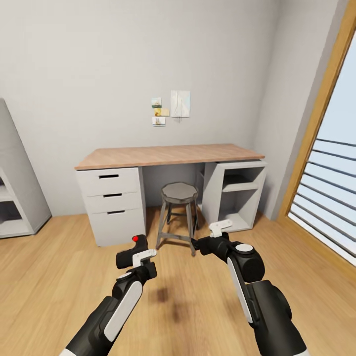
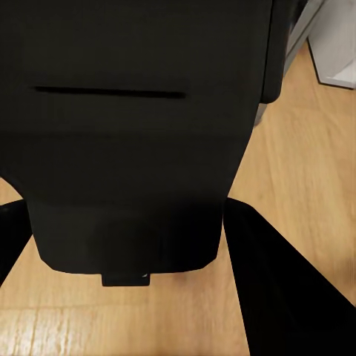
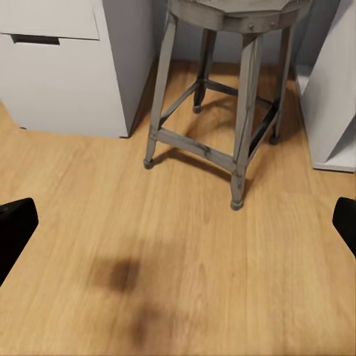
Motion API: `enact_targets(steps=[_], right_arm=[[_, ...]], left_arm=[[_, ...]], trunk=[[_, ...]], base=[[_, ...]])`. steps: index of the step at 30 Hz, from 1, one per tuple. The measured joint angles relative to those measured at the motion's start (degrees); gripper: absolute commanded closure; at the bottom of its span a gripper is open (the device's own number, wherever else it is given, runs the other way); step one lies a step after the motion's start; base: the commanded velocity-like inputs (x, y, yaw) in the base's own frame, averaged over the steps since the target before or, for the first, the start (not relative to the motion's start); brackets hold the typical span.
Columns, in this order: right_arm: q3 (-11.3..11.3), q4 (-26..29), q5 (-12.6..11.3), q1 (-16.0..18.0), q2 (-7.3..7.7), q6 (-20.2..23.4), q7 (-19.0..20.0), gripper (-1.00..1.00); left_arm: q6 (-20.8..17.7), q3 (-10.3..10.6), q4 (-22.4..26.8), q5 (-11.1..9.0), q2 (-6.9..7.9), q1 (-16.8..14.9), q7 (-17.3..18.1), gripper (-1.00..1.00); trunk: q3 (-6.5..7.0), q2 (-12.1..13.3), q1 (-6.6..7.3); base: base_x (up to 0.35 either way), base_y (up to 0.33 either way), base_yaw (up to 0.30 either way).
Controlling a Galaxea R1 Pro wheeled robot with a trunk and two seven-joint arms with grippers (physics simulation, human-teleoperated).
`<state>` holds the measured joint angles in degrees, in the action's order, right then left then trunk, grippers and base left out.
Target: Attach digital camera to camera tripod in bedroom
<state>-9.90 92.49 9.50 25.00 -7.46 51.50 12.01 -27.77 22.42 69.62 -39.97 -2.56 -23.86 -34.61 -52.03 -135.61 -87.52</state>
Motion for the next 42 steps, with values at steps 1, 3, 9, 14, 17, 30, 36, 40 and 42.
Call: enact_targets(steps=[1, 3, 9, 14, 17, 30, 36, 40, 42], right_arm=[[0.02, 0.00, 0.00, 0.01, -0.03, 0.15, 0.02, -1.00], [0.03, 0.00, 0.00, 0.01, -0.06, 0.27, 0.03, -1.00], [0.04, 0.00, 0.00, 0.10, -0.15, 0.63, 0.05, -1.00], [0.51, 0.00, 0.01, 0.24, 0.03, 0.43, 0.12, -1.00], [0.68, 0.00, -0.03, 0.24, 0.07, 0.16, 2.00, -1.00], [0.61, 0.00, 0.00, 0.75, -0.11, 0.42, 5.32, -1.00], [0.60, 0.00, 0.02, 0.91, -0.12, 0.48, 5.32, -1.00], [0.68, 0.00, 0.07, 1.81, 0.03, 0.48, 5.29, -1.00], [0.70, -0.01, 0.09, 2.08, 0.05, 0.48, 5.29, -1.00]], left_arm=[[0.00, -0.01, 0.00, 0.00, 0.00, 0.00, 0.00, 1.00], [0.00, -0.02, 0.00, 0.00, 0.00, 0.00, 0.00, 1.00], [0.00, 0.07, 0.00, 0.00, 0.00, 0.00, 0.00, 1.00], [0.01, 0.32, 0.00, -0.02, -0.03, 0.00, 0.00, 1.00], [0.00, 0.40, 0.13, 0.00, -0.02, 0.00, 0.07, 1.00], [-13.59, -8.06, 5.04, -0.54, 0.07, -6.06, 0.59, 1.00], [-19.92, -10.16, 5.54, -0.61, 0.47, -8.68, 0.49, 1.00], [-23.62, -10.39, 5.52, -0.75, 0.31, -10.80, 0.48, 1.00], [-25.25, -10.44, 5.28, -0.73, 0.18, -11.35, 0.61, 1.00]], trunk=[[0.18, 0.40, 0.22], [0.54, 1.20, 0.66], [1.53, 3.61, 1.98], [2.41, 5.62, 3.08], [2.95, 6.82, 3.74], [5.29, 12.03, 6.59], [6.36, 14.44, 7.91], [7.08, 16.04, 8.79], [7.26, 16.46, 9.01]], base=[[0.000, 0.000, 0.005], [0.000, 0.000, 0.004], [0.000, 0.000, 0.001], [0.000, 0.000, 0.000], [0.000, 0.000, 0.000], [0.000, 0.000, 0.000], [0.000, 0.000, 0.000], [0.000, 0.000, 0.036], [0.000, 0.000, 0.145]])
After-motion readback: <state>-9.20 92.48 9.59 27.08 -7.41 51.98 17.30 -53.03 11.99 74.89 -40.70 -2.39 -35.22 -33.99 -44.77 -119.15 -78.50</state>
